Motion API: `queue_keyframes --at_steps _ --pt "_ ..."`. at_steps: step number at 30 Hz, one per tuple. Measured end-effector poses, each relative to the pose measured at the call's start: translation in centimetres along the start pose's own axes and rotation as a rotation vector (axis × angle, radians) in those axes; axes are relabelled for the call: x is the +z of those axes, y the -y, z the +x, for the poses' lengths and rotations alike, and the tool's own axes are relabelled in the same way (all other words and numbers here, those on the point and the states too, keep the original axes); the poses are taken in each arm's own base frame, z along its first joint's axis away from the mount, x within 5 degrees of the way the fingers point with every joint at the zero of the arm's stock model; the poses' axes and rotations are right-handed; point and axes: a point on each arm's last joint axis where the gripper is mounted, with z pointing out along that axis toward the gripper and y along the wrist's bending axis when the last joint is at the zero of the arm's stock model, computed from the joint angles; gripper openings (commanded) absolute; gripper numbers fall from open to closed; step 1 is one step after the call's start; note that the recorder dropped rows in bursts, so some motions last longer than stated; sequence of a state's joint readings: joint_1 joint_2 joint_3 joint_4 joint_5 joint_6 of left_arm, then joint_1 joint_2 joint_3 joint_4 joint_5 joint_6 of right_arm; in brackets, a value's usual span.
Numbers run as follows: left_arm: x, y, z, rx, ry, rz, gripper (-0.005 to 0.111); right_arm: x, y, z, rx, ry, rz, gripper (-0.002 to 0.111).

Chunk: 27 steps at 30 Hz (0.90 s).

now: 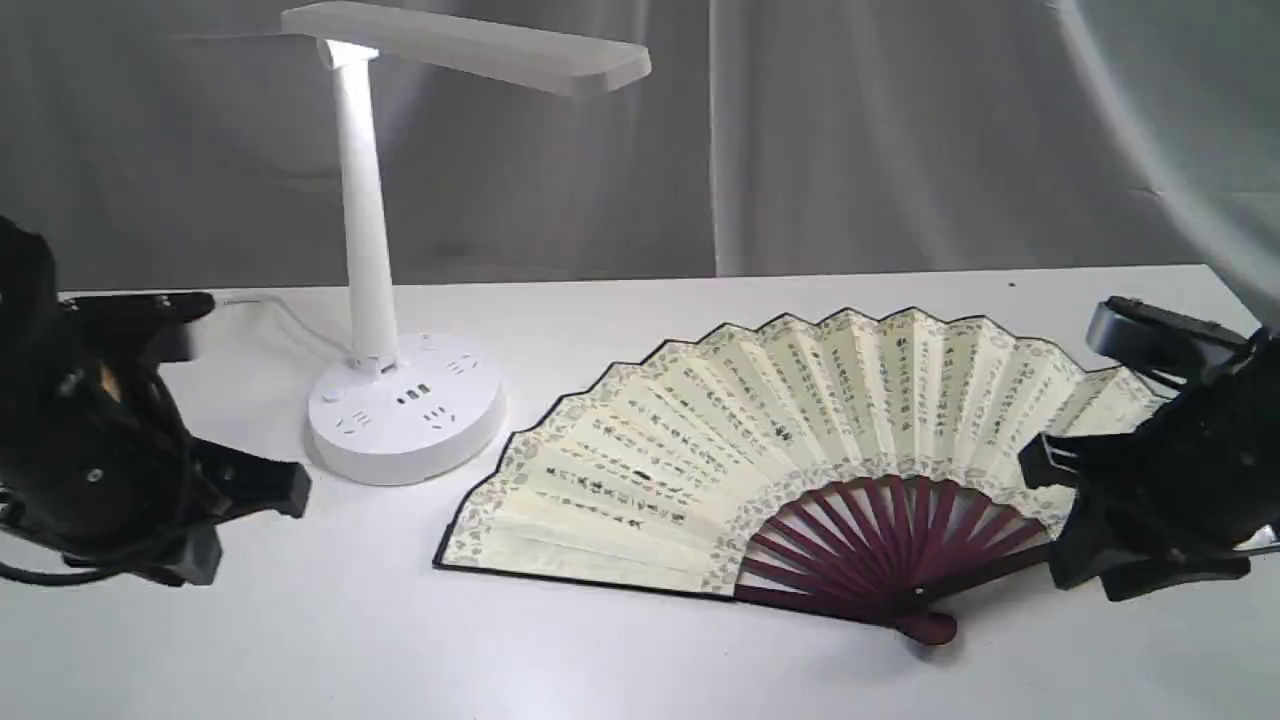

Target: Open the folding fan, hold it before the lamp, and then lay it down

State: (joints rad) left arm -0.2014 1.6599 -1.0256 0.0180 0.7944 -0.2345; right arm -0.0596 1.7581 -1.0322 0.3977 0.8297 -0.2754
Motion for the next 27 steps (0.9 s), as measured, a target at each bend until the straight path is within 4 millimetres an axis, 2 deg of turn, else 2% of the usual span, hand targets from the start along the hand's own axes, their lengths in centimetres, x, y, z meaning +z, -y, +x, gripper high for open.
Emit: queue_keyframes --at_steps 5,8,16,20,23,24,27 --pt "-0.1 -3.9 -0.4 -0.135 -0.024 -0.004 0.000 -0.4 0.2 -0.3 -0.023 -0.012 0.067 0.026" --pt "-0.1 -4.9 -0.5 -0.170 -0.028 0.003 0.000 -1.1 0.1 -0.6 -0.040 -0.005 0.083 0.023" --pt "-0.1 -5.3 -0.5 -0.108 -0.022 -0.030 0.000 -3.7 -0.3 -0.3 -0.082 0.065 0.116 0.021" --pt "-0.1 -5.5 -0.5 -0.088 -0.021 -0.048 0.000 -4.0 -0.2 -0.3 -0.097 0.072 0.137 0.020" --pt "-0.1 -5.5 -0.5 -0.087 -0.021 -0.049 0.000 -4.1 0.0 -0.3 -0.108 0.068 0.160 0.010" --pt "-0.1 -5.5 -0.5 -0.080 -0.020 -0.052 0.000 -4.1 0.1 -0.3 -0.108 0.065 0.177 0.003" --pt "-0.1 -5.1 -0.5 -0.031 -0.019 -0.069 0.000 -4.4 0.9 -0.2 -0.094 0.046 0.268 0.000"
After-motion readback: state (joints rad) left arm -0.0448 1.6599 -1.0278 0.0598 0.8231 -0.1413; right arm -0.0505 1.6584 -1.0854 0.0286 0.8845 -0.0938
